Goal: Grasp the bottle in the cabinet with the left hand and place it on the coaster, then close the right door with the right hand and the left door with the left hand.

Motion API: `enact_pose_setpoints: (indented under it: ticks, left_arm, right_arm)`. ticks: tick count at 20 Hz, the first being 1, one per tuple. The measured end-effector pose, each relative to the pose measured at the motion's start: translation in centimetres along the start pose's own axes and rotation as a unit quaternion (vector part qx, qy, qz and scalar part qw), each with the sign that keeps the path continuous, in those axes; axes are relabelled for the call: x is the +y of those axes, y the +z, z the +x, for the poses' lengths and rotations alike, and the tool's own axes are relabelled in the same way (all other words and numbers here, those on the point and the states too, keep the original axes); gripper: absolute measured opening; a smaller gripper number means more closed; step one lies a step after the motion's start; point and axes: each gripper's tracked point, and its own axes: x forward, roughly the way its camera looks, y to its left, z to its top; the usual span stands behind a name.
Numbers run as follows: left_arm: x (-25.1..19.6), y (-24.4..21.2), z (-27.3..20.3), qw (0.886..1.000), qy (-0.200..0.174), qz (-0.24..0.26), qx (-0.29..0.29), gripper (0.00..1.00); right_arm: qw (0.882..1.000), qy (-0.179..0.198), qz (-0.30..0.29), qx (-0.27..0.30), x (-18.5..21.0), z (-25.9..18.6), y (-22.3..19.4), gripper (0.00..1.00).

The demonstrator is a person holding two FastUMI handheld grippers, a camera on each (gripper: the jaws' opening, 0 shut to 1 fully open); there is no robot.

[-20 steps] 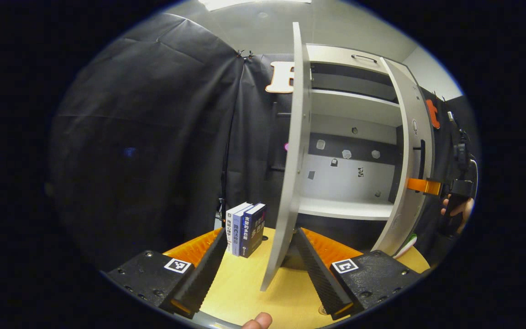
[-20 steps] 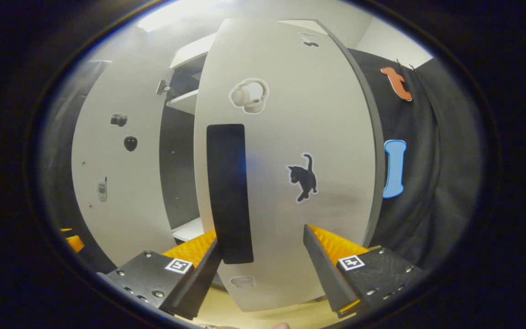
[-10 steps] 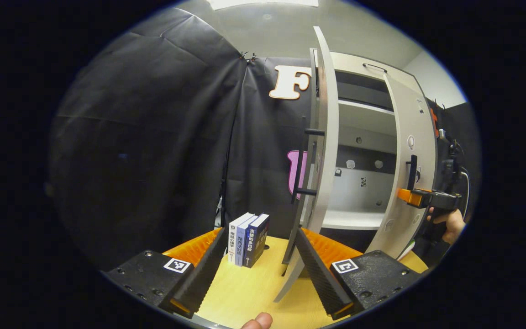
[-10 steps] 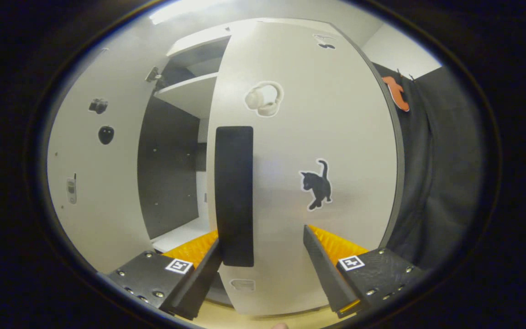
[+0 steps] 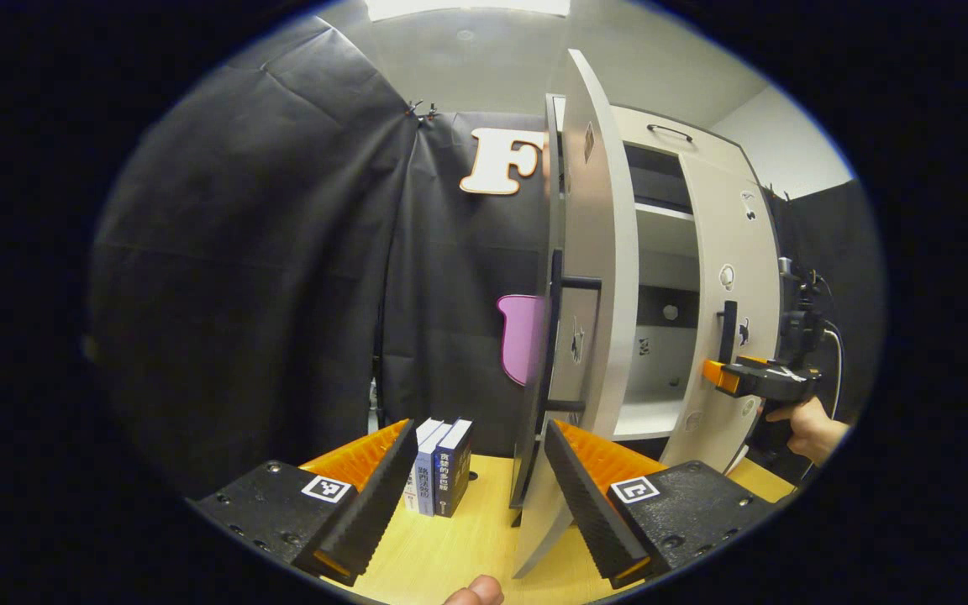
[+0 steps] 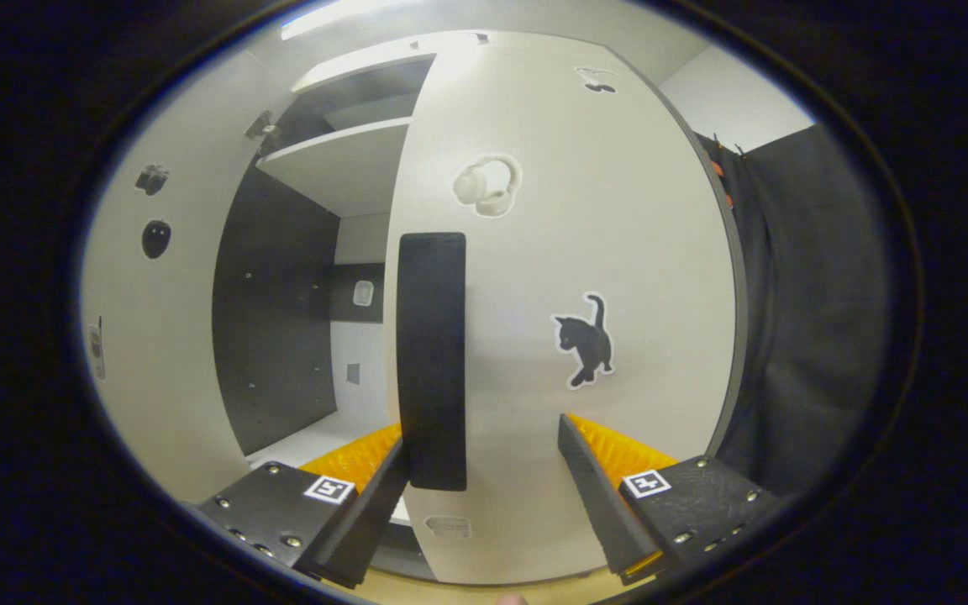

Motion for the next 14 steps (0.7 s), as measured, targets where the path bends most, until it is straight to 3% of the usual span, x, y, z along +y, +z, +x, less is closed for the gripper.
enact_pose_setpoints:
  ticks: [5,11,13,14]
  left_arm:
    - [-1.2,0.7,1.4,0.999,-0.042,0.011,0.005,0.96]
    - [-1.7,0.6,2.0,0.998,-0.061,0.029,0.009,0.92]
    - [-1.9,0.4,2.2,0.997,-0.069,0.019,0.014,0.99]
    - [-2.1,0.4,2.4,0.997,-0.074,0.018,0.014,0.91]
  right_arm:
    - [1.0,-0.013,0.001,0.001,-0.1,0.5,-0.1,1.0]
    - [1.0,-0.012,0.004,0.004,-0.1,0.4,-0.2,1.0]
    - [1.0,-0.001,0.014,0.021,0.1,0.0,-0.8,0.97]
    - [1.0,0.003,0.018,0.026,0.1,-0.4,-1.0,0.98]
